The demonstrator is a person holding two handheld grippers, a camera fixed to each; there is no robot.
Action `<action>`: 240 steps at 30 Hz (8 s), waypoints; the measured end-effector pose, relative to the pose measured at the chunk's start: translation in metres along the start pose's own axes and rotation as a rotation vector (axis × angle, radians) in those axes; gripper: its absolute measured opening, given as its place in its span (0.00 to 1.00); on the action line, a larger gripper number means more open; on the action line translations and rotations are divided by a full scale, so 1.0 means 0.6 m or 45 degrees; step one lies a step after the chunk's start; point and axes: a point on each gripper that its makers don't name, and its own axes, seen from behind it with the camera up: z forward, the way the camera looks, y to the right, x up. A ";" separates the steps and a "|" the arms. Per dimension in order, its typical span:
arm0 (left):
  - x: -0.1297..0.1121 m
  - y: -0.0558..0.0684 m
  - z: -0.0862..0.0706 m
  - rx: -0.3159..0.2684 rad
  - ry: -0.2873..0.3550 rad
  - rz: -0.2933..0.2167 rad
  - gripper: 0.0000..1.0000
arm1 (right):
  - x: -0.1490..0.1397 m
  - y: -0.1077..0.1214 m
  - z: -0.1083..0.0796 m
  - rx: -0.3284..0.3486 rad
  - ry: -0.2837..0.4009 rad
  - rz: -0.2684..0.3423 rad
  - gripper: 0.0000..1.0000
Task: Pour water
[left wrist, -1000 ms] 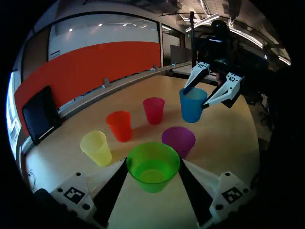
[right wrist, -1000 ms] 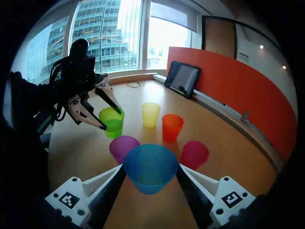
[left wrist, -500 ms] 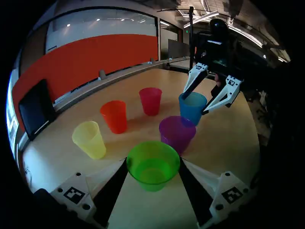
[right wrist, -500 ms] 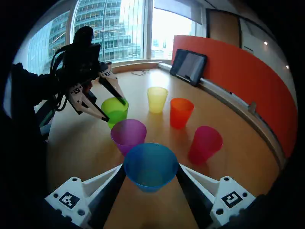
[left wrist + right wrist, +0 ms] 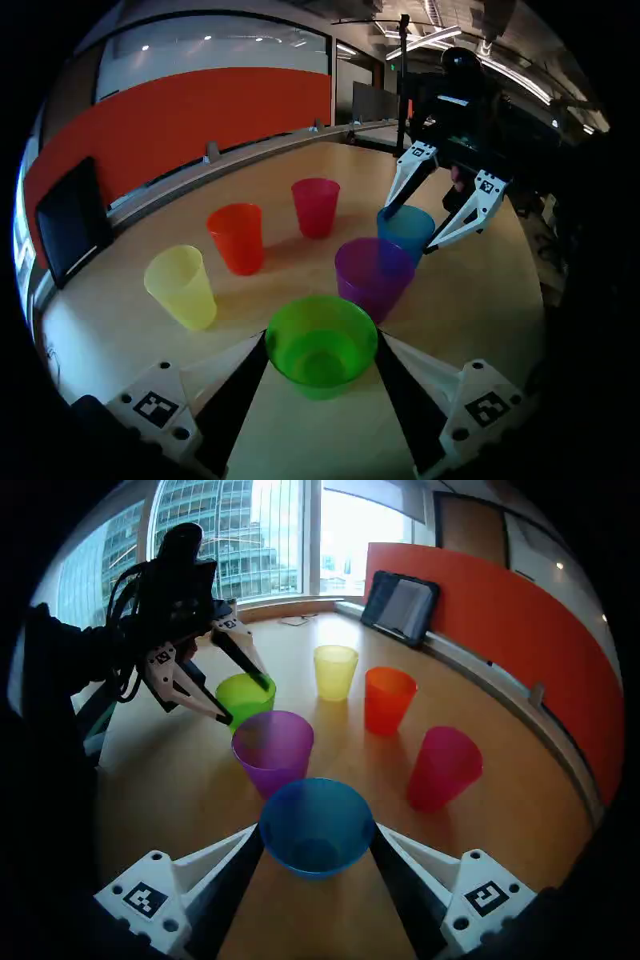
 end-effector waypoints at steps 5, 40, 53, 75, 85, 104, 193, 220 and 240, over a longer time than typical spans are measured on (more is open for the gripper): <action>-0.002 -0.002 0.000 -0.003 0.002 -0.012 0.89 | -0.002 0.002 0.004 -0.002 -0.005 0.001 0.94; -0.019 0.001 -0.011 -0.026 -0.014 -0.099 0.96 | -0.014 -0.011 -0.007 -0.017 -0.017 0.032 1.00; -0.047 -0.012 -0.045 0.049 -0.010 -0.155 0.97 | -0.059 -0.008 -0.045 -0.091 -0.017 0.094 1.00; -0.049 -0.036 -0.167 0.343 0.141 -0.210 0.97 | -0.068 -0.011 -0.121 -0.290 0.140 0.194 1.00; -0.024 -0.070 -0.229 0.587 0.279 -0.195 0.97 | -0.045 0.038 -0.160 -0.494 0.268 0.277 1.00; 0.054 -0.110 -0.296 0.889 0.565 -0.181 0.97 | 0.011 0.147 -0.239 -0.957 0.596 0.398 1.00; -0.032 -0.179 -0.271 1.229 0.696 -0.361 0.97 | 0.066 0.153 -0.334 -1.332 0.830 0.426 1.00; -0.033 -0.182 -0.271 1.224 0.693 -0.359 0.97 | 0.050 0.159 -0.338 -1.337 0.863 0.374 1.00; -0.034 -0.183 -0.273 1.225 0.693 -0.359 0.97 | -0.004 0.177 -0.278 -1.296 0.927 0.448 1.00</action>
